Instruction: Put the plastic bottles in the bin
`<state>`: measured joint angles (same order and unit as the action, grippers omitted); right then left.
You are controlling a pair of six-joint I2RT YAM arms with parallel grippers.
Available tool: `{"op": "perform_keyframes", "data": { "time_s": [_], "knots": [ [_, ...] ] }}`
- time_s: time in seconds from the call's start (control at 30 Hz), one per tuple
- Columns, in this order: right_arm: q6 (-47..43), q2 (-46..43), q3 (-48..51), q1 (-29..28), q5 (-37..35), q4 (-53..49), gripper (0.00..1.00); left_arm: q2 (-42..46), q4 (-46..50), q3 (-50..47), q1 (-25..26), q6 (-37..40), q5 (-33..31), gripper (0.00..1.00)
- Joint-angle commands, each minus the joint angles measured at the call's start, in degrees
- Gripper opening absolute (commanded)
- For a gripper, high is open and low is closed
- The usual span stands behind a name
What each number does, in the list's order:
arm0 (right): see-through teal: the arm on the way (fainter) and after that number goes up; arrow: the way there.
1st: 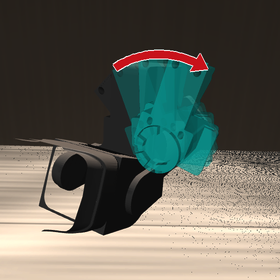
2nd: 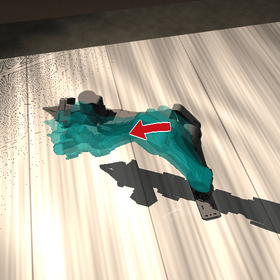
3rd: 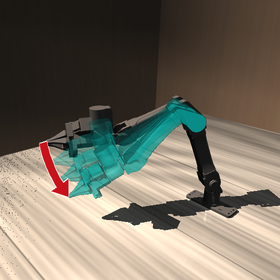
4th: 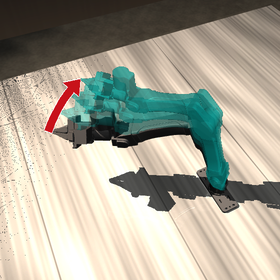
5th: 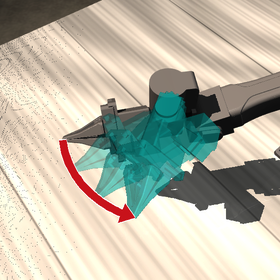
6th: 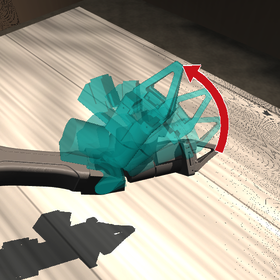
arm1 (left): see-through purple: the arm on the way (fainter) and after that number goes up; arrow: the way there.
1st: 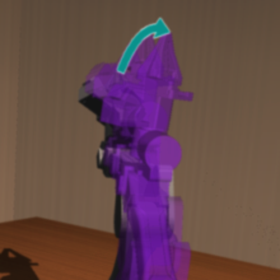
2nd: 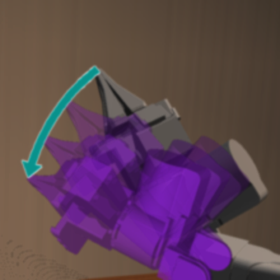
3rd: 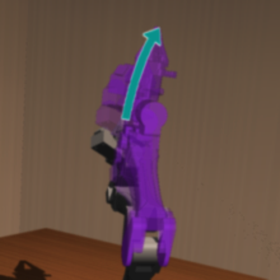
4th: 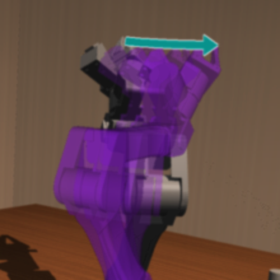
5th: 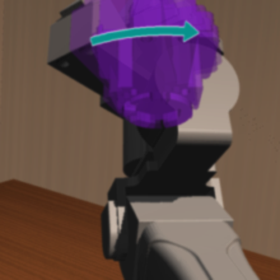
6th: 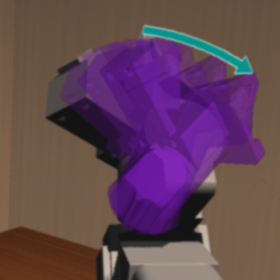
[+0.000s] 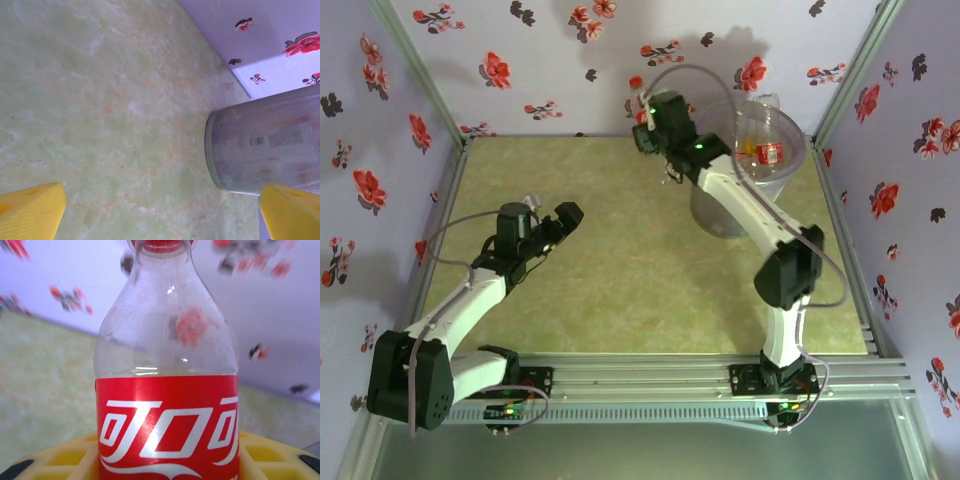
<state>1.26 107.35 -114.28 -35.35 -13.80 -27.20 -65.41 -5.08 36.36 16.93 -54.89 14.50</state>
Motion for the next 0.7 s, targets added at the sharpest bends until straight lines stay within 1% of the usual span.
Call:
{"op": "perform_keyframes", "data": {
  "time_s": [0.0, 0.17, 0.3, 0.5, 0.67],
  "knots": [
    [-1.9, -5.9, 2.3, 0.4, 0.9, 3.3, 0.46, -0.5, -0.4, 0.4, -0.5, 1.2, -0.8, 1.00],
    [-3.0, -13.3, 6.4, 2.7, -0.1, 8.0, 0.47, -1.6, -1.2, 0.7, -0.6, 1.0, -0.5, 1.00],
    [-0.4, -15.3, 9.2, 7.8, 1.3, 12.7, 0.47, -1.5, -1.3, 0.8, -0.5, 1.0, -0.3, 1.00],
    [4.5, -15.1, 15.2, 14.1, 5.3, 25.2, 0.46, -0.3, -0.8, 0.4, -0.5, 0.9, -0.3, 1.00],
    [7.1, -12.2, 17.0, 17.4, 9.4, 30.1, 0.45, 0.9, 0.1, 0.4, -0.6, 1.3, -0.4, 1.00]
  ]
}}
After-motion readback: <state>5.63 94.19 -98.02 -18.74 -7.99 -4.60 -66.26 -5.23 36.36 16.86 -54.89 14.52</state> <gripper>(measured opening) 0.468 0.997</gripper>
